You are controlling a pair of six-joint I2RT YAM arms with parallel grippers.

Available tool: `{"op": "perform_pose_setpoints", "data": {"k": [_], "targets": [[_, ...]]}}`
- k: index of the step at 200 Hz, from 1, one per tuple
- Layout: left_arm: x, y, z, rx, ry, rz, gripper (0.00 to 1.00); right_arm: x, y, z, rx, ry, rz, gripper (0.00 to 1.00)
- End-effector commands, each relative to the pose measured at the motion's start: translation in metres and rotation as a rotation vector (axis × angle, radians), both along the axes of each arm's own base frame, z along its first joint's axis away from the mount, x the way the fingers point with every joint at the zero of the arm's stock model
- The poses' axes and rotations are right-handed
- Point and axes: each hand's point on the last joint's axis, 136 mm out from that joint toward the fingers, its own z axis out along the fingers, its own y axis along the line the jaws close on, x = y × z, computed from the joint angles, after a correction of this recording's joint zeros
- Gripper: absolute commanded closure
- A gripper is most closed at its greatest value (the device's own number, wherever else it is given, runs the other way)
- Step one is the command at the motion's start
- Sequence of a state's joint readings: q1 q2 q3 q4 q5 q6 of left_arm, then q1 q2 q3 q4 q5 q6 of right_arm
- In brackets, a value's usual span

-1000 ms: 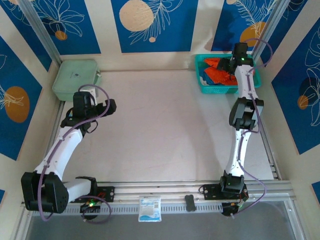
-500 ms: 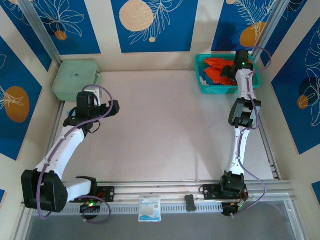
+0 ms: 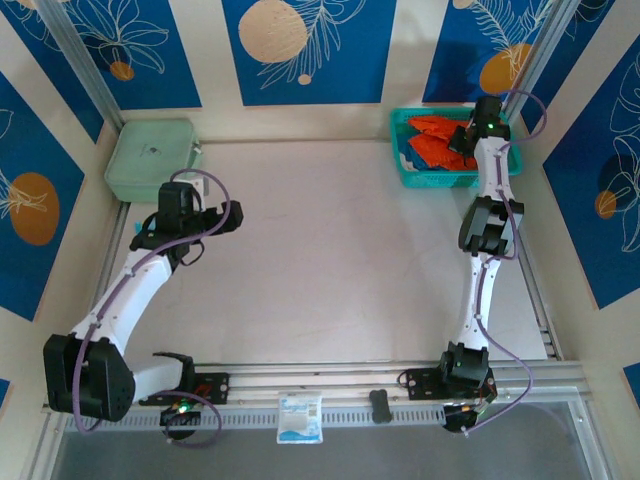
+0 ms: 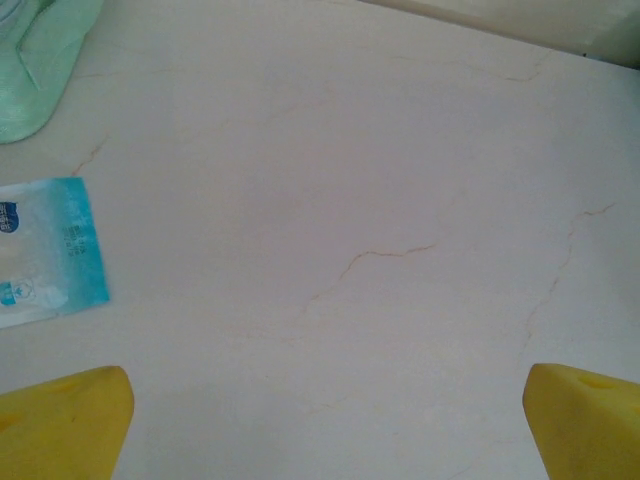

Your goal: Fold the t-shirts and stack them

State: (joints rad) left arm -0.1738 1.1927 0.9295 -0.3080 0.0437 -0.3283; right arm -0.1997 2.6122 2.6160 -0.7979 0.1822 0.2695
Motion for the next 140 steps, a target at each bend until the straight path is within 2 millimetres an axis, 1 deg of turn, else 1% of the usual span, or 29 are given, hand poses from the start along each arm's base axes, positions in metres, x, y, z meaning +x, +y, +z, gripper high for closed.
{"op": "perform_pose_setpoints", "data": {"k": [1, 16, 41, 69, 97, 119, 124, 125, 140], "targets": [[-0.007, -0.003, 0.036, 0.016, -0.079, -0.024, 0.0, -0.011, 0.019, 0.085, 0.022, -0.127, 0.061, 1.0], [-0.013, -0.002, 0.048, 0.018, -0.097, -0.03, 0.01, -0.021, 0.035, 0.125, 0.016, -0.193, 0.102, 1.0], [-0.023, 0.0, 0.064, 0.024, -0.116, -0.031, 0.01, -0.045, 0.07, 0.187, -0.043, -0.27, 0.176, 1.0], [-0.031, 0.004, 0.076, 0.036, -0.119, -0.022, 0.01, -0.075, 0.121, 0.245, -0.073, -0.345, 0.289, 1.0], [-0.036, 0.007, 0.08, 0.047, -0.099, -0.015, 0.0, -0.105, 0.165, 0.295, -0.068, -0.43, 0.348, 1.0], [-0.04, 0.009, 0.083, 0.053, -0.092, -0.01, 0.01, -0.131, 0.212, 0.33, -0.071, -0.513, 0.435, 1.0], [-0.041, 0.009, 0.084, 0.055, -0.091, -0.008, 0.0, -0.135, 0.22, 0.335, -0.074, -0.526, 0.454, 1.0], [-0.041, 0.01, 0.084, 0.056, -0.092, -0.007, 0.0, -0.138, 0.225, 0.338, -0.076, -0.533, 0.463, 1.0], [-0.045, 0.012, 0.087, 0.067, -0.091, -0.004, 0.01, -0.157, 0.261, 0.353, -0.093, -0.58, 0.553, 1.0]]}}
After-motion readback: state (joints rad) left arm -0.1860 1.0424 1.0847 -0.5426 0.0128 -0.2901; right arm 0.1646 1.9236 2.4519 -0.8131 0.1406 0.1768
